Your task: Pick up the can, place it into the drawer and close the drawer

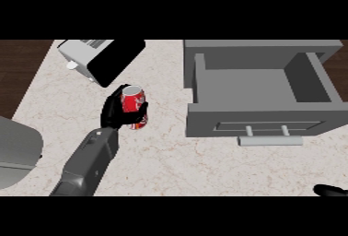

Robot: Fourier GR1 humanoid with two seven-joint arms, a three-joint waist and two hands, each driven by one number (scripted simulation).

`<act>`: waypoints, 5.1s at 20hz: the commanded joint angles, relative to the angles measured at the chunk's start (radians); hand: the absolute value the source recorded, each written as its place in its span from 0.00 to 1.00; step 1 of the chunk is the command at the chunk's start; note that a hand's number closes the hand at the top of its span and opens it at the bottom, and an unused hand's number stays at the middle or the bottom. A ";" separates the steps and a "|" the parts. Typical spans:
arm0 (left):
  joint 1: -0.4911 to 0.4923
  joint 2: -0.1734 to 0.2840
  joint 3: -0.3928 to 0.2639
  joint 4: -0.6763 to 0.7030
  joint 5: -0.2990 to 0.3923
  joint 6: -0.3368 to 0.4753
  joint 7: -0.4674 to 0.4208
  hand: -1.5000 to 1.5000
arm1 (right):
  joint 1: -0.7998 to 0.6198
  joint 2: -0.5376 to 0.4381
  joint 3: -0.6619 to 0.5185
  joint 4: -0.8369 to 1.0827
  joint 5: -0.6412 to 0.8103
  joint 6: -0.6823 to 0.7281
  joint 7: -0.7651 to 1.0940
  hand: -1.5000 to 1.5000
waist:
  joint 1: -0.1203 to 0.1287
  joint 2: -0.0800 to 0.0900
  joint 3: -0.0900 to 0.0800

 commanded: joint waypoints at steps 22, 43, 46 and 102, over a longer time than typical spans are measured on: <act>-0.330 -0.055 -0.330 -0.637 0.032 0.351 0.781 1.00 | -0.002 -0.015 -0.027 -0.044 -0.008 -0.002 0.051 0.00 | -0.002 -0.003 0.001; -0.820 -0.056 -0.415 -0.141 0.200 0.471 0.798 1.00 | -0.063 -0.001 0.013 -0.003 0.025 -0.015 0.013 0.00 | -0.067 0.015 0.003; -0.821 -0.056 -0.440 -0.097 0.238 0.467 0.774 1.00 | -0.055 -0.011 0.005 -0.009 -0.005 0.004 0.016 0.00 | -0.078 0.017 0.003; -0.898 0.052 -0.458 0.008 0.415 0.551 0.670 0.00 | -0.713 -0.131 0.408 1.168 1.048 -0.393 -0.367 0.00 | 0.053 0.009 0.002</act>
